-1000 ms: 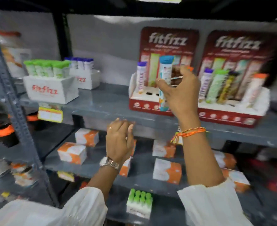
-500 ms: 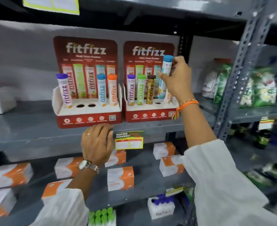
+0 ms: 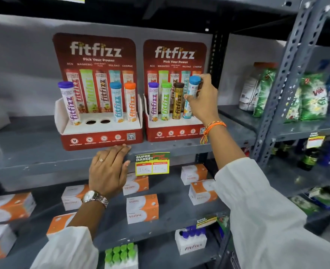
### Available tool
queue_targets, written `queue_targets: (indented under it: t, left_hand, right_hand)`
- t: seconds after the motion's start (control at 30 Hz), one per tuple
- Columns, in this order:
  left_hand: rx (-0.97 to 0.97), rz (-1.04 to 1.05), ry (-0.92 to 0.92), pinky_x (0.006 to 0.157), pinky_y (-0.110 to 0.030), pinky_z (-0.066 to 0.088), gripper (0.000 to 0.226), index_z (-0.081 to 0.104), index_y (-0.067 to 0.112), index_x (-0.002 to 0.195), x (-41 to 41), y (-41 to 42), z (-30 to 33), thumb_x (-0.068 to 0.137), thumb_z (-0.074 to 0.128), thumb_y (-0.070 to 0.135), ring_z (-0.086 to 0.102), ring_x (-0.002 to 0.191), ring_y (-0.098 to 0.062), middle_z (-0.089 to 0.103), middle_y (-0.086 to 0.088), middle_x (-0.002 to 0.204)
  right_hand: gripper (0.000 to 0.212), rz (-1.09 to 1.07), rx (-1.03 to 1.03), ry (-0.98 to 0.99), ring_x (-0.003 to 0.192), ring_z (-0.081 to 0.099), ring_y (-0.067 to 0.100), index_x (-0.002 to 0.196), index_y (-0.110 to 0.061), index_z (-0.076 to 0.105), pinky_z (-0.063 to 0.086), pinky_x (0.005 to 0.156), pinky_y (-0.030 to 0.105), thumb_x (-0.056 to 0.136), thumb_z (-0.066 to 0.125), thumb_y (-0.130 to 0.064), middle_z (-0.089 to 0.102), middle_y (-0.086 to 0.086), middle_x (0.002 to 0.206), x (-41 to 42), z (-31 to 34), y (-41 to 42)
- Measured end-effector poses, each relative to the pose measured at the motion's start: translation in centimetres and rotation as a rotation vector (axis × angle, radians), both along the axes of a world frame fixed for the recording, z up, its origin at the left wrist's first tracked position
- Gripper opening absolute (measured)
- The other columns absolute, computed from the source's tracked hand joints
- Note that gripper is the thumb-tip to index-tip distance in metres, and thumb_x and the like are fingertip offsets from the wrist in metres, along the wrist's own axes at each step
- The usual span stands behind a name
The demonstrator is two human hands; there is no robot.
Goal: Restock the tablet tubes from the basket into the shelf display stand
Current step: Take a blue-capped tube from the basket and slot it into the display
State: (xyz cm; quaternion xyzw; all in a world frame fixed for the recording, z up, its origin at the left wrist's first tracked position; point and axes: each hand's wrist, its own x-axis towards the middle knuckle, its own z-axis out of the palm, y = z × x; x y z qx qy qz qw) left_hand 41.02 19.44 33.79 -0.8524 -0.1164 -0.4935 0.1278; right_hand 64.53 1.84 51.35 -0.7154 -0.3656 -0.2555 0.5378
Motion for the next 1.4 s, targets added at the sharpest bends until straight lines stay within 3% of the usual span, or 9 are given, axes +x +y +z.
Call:
queue_targets:
  t: [0.2,0.33,0.47,0.6,0.77,0.83,0.97,1.2,1.4]
  left_hand:
    - [-0.037,-0.008,-0.005,0.088,-0.041,0.039,0.042,0.067,0.009,0.123,0.0,-0.4,0.2,0.098,0.041,0.029,0.064,0.104,-0.030,0.071,-0.010,0.118]
    - [-0.069,-0.014,0.001,0.088,-0.042,0.040,0.042,0.066,0.010,0.124,-0.1,-0.5,0.1,0.098,0.040,0.029,0.064,0.106,-0.029,0.070,-0.010,0.119]
    - [-0.088,-0.011,0.013,0.089,-0.042,0.040,0.042,0.066,0.009,0.125,-0.2,-0.6,0.2,0.099,0.040,0.029,0.064,0.107,-0.029,0.070,-0.010,0.120]
    - [-0.098,-0.003,0.021,0.090,-0.042,0.040,0.042,0.066,0.009,0.125,-0.2,-0.6,0.2,0.099,0.040,0.029,0.064,0.107,-0.030,0.070,-0.010,0.120]
    - [-0.094,-0.001,0.011,0.089,-0.041,0.040,0.042,0.067,0.009,0.124,-0.2,-0.6,0.2,0.098,0.040,0.029,0.064,0.106,-0.029,0.070,-0.011,0.120]
    - [-0.099,-0.002,0.010,0.089,-0.041,0.040,0.042,0.067,0.009,0.124,-0.2,-0.7,0.2,0.099,0.040,0.029,0.064,0.106,-0.029,0.070,-0.011,0.120]
    - [-0.131,-0.002,0.013,0.091,-0.042,0.040,0.043,0.067,0.009,0.124,-0.1,-0.7,0.1,0.099,0.038,0.030,0.064,0.108,-0.030,0.070,-0.010,0.121]
    - [-0.138,-0.012,0.009,0.091,-0.042,0.039,0.040,0.067,0.009,0.124,-0.2,-0.9,0.2,0.098,0.041,0.027,0.063,0.109,-0.029,0.070,-0.009,0.122]
    - [-0.140,-0.014,0.005,0.092,-0.041,0.039,0.041,0.067,0.009,0.124,-0.3,-1.0,0.3,0.099,0.040,0.028,0.063,0.108,-0.029,0.070,-0.010,0.121]
  right_hand:
    - [0.032,-0.037,-0.038,-0.035,0.100,0.066,0.018,0.121,-0.010,0.053,0.057,0.089,0.032,0.094,0.069,-0.016,0.066,0.007,0.121,0.0,0.5,0.3]
    - [0.031,-0.149,-0.081,-0.053,0.097,0.066,0.019,0.114,-0.012,0.062,0.058,0.087,0.039,0.089,0.074,-0.026,0.069,0.005,0.112,0.3,1.6,0.6]
    - [0.033,-0.180,-0.198,-0.049,0.093,0.061,0.018,0.118,-0.015,0.056,0.051,0.077,0.030,0.091,0.073,-0.021,0.064,0.004,0.112,0.6,2.9,0.4]
    - [0.032,-0.186,-0.348,-0.060,0.109,0.062,0.029,0.121,-0.012,0.057,0.055,0.092,0.039,0.091,0.065,-0.003,0.060,0.015,0.127,1.1,4.0,0.1]
    - [0.042,-0.164,-0.517,-0.161,0.113,0.062,0.031,0.115,-0.014,0.065,0.056,0.092,0.042,0.082,0.058,0.011,0.060,0.015,0.130,1.3,5.6,-0.4]
    - [0.041,-0.140,-0.546,-0.158,0.114,0.062,0.030,0.115,-0.014,0.069,0.057,0.092,0.041,0.083,0.060,0.010,0.060,0.015,0.133,1.3,6.0,-0.7]
    - [0.020,-0.081,-0.481,-0.178,0.103,0.057,0.018,0.106,-0.012,0.075,0.052,0.091,0.031,0.086,0.077,-0.013,0.066,0.010,0.120,1.5,6.5,-1.0]
    - [0.037,-0.064,-0.466,-0.118,0.105,0.060,0.014,0.118,-0.014,0.068,0.050,0.102,0.028,0.083,0.079,-0.007,0.061,0.011,0.127,3.1,5.9,0.2]
    - [0.053,-0.053,-0.505,-0.088,0.120,0.058,0.023,0.133,-0.009,0.059,0.047,0.108,0.052,0.084,0.073,0.005,0.064,0.002,0.109,3.1,5.1,0.5]
